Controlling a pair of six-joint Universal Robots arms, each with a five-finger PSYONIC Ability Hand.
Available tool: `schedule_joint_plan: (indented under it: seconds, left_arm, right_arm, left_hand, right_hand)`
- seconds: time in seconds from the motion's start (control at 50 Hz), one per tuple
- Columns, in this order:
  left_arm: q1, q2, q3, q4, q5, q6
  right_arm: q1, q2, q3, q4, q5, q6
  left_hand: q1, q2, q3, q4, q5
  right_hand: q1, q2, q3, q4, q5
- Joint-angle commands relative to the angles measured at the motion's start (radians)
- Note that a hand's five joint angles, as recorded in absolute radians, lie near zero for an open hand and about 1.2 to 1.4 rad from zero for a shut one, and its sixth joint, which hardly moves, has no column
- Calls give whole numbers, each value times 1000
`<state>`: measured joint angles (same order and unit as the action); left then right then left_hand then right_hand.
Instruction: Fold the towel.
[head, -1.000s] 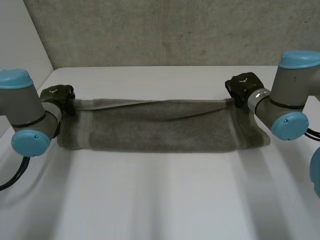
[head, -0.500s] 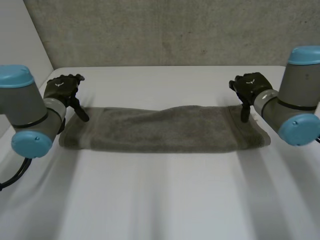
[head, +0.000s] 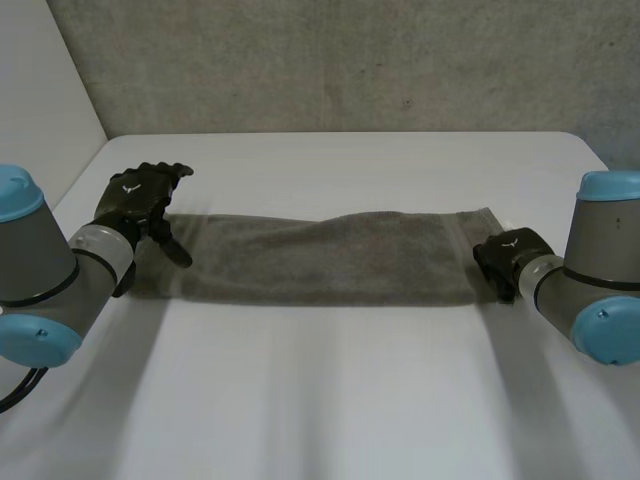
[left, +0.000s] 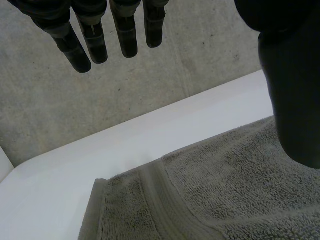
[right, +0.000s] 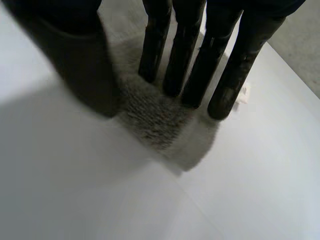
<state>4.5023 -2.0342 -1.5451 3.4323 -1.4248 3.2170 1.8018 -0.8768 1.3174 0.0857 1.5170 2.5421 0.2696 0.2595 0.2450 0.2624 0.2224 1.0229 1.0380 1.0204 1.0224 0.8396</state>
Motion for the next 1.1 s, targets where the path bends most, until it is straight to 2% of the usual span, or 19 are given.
schedule_joint_plan:
  seconds: [0.02,0.16,0.2,0.28,0.32,0.44,0.48,0.54,0.64,0.66,0.7,0.84,0.86,0.88,0.9,0.92,0.94,0.96,1.1]
  left_arm:
    - [3,-1,-6,-1,0,-3]
    - [3,2,-12,-1,1,-5]
    - [3,2,-10,-1,1,-5]
    - [3,3,-10,-1,1,-5]
    - [1,9,-12,-1,1,-5]
    - [-3,9,-12,-1,1,-6]
    - [-3,9,-13,-1,1,-6]
    - [-3,9,-13,-1,0,-6]
    - [-2,9,-13,-1,-3,-6]
    - [-2,9,-13,-1,-3,-6]
    - [0,9,-16,-2,-2,-6]
    - [3,9,-24,-1,1,-6]
    - [3,9,-24,-1,1,-6]
    - [3,9,-24,-1,1,-6]
    - [3,9,-24,-1,1,-6]
    - [3,9,-24,-1,1,-6]
    - [3,9,-26,-1,1,-6]
    - [1,9,-26,-1,1,-6]
    - [-5,9,-27,-1,1,-5]
  right_arm:
    - [-68,22,-44,-35,81,-9]
    - [-131,-31,-52,-67,118,-152]
    - [-168,-36,-76,-87,155,-273]
    - [-176,-36,-129,-98,207,-361]
    - [-156,-36,-193,-109,245,-391]
    - [-19,-39,-268,-167,232,-358]
    - [97,-42,-294,-217,210,-345]
    - [163,-44,-308,-241,189,-341]
    - [407,-30,-297,-262,11,-333]
    - [407,-30,-297,-262,11,-333]
    - [488,4,-258,-265,-85,-330]
    - [547,67,-213,-261,-170,-318]
    - [547,70,-204,-265,-182,-294]
    - [547,70,-204,-265,-182,-293]
    - [538,73,-196,-268,-204,-255]
    - [537,73,-196,-268,-204,-255]
    - [531,73,-192,-268,-218,-203]
    - [524,65,-187,-268,-218,-148]
    - [449,-8,-169,-247,-204,79]
  left_hand:
    - [-88,-78,-64,-81,-216]
    - [-88,-78,-64,-81,-216]
    - [-88,-78,-64,-81,-216]
    - [-88,-78,-64,-81,-216]
    - [-88,-78,-64,-81,-216]
    - [-85,-75,-61,-78,-213]
    - [-88,-78,-64,-81,-216]
    - [-88,-78,-64,-81,-216]
    - [-88,-78,-64,-81,-216]
    - [-88,-78,-64,-81,-216]
    - [-88,-78,-64,-81,-216]
    - [-88,-78,-64,-81,-216]
    - [-88,-78,-64,-81,-216]
    - [-88,-78,-64,-81,-216]
    - [-88,-78,-64,-81,-216]
    - [-88,-78,-64,-81,-216]
    - [-88,-78,-64,-81,-216]
    - [-88,-78,-64,-81,-216]
    - [-88,-78,-64,-81,-216]
  right_hand:
    - [373,358,376,374,382]
    - [373,358,376,374,382]
    - [373,358,376,374,382]
    - [373,358,376,374,382]
    - [373,358,376,374,382]
    - [373,358,376,374,382]
    - [373,358,376,374,382]
    - [373,358,376,374,382]
    - [373,358,376,374,382]
    - [373,358,376,374,382]
    - [373,358,376,374,382]
    - [373,358,376,374,382]
    - [200,185,202,200,209]
    - [198,183,201,199,207]
    - [-139,-154,-136,-138,-130]
    - [-142,-157,-140,-142,-134]
    - [-631,-646,-628,-630,-622]
    - [-848,-863,-846,-848,-840]
    - [-848,-863,-846,-848,-840]
